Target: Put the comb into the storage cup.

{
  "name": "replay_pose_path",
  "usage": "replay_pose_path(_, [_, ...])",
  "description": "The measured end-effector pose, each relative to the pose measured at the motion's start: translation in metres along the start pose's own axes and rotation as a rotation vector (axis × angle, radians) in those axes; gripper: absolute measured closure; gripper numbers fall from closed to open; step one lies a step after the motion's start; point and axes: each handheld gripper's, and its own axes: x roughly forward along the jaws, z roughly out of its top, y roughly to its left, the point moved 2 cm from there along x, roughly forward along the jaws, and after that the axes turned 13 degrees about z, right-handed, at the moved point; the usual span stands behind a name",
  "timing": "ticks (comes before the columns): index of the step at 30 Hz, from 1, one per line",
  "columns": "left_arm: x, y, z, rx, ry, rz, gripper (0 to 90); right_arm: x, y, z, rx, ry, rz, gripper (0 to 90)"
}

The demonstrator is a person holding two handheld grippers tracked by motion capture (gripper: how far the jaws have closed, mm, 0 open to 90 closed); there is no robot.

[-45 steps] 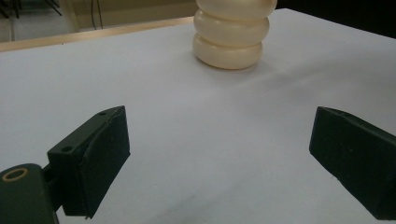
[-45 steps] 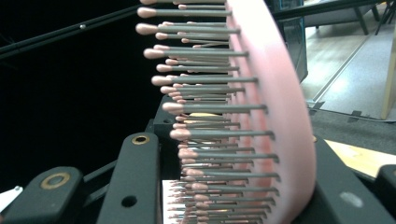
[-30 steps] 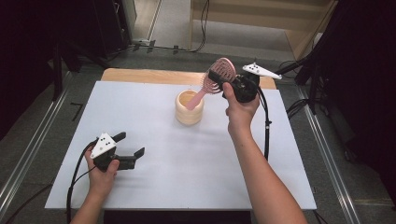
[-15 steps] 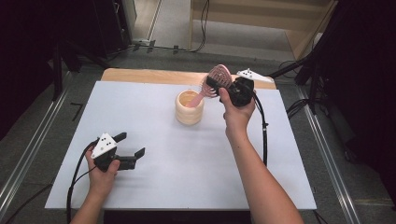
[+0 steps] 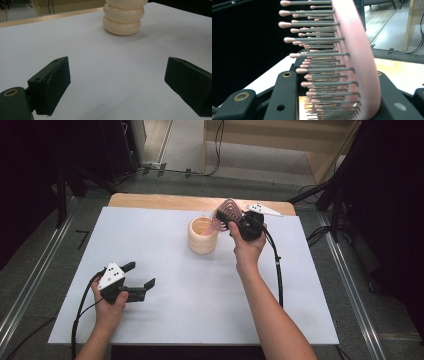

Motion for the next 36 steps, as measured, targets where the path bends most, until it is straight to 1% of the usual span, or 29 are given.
replay_pose_path(4, [0.0,0.0,0.0,0.002,-0.001,0.001,6.8,0.006,-0.003,-0.009,0.007,0.017,-0.015,59.8])
replay_pose_path(8, [0.0,0.0,0.0,0.001,-0.002,0.001,6.8,0.011,-0.005,-0.016,0.016,0.017,-0.01,59.8])
replay_pose_path(13, [0.0,0.0,0.0,0.001,-0.002,0.002,6.8,0.015,-0.005,-0.02,0.019,0.022,-0.003,59.6])
replay_pose_path(17, [0.0,0.0,0.0,0.002,0.0,0.001,6.8,0.017,-0.005,-0.022,0.015,0.03,-0.019,58.0])
replay_pose_path(18, [0.0,0.0,0.0,0.003,0.0,0.0,6.8,0.017,-0.006,-0.022,0.016,0.033,-0.029,56.4])
replay_pose_path(20, [0.0,0.0,0.0,0.003,-0.001,0.001,6.8,0.016,-0.008,-0.023,0.032,0.041,-0.041,48.7])
replay_pose_path(23, [0.0,0.0,0.0,0.001,-0.003,-0.001,6.8,0.012,-0.013,-0.026,0.06,0.029,-0.037,36.3])
replay_pose_path(25, [0.0,0.0,0.0,0.0,-0.003,-0.001,6.8,0.009,-0.015,-0.028,0.063,0.037,-0.033,30.3])
replay_pose_path(26, [0.0,0.0,0.0,0.001,-0.003,-0.001,6.8,0.008,-0.016,-0.028,0.058,0.043,-0.027,27.4])
replay_pose_path(28, [0.0,0.0,0.0,0.001,-0.003,0.0,6.8,0.007,-0.016,-0.029,0.042,0.06,-0.012,25.4])
replay_pose_path(30, [0.0,0.0,0.0,0.001,-0.003,0.001,6.8,0.006,-0.015,-0.028,0.022,0.075,-0.021,22.6])
replay_pose_path(31, [0.0,0.0,0.0,-0.001,-0.004,0.0,6.8,0.005,-0.015,-0.028,0.013,0.078,-0.018,20.4])
replay_pose_path(32, [0.0,0.0,0.0,-0.001,-0.004,0.0,6.8,0.004,-0.014,-0.027,0.019,0.079,-0.011,18.2])
replay_pose_path(34, [0.0,0.0,0.0,0.001,-0.002,0.001,6.8,0.0,-0.012,-0.027,0.005,0.077,0.006,14.6])
replay_pose_path(36, [0.0,0.0,0.0,0.001,-0.003,0.001,6.8,-0.004,-0.01,-0.027,-0.019,0.085,0.0,11.0])
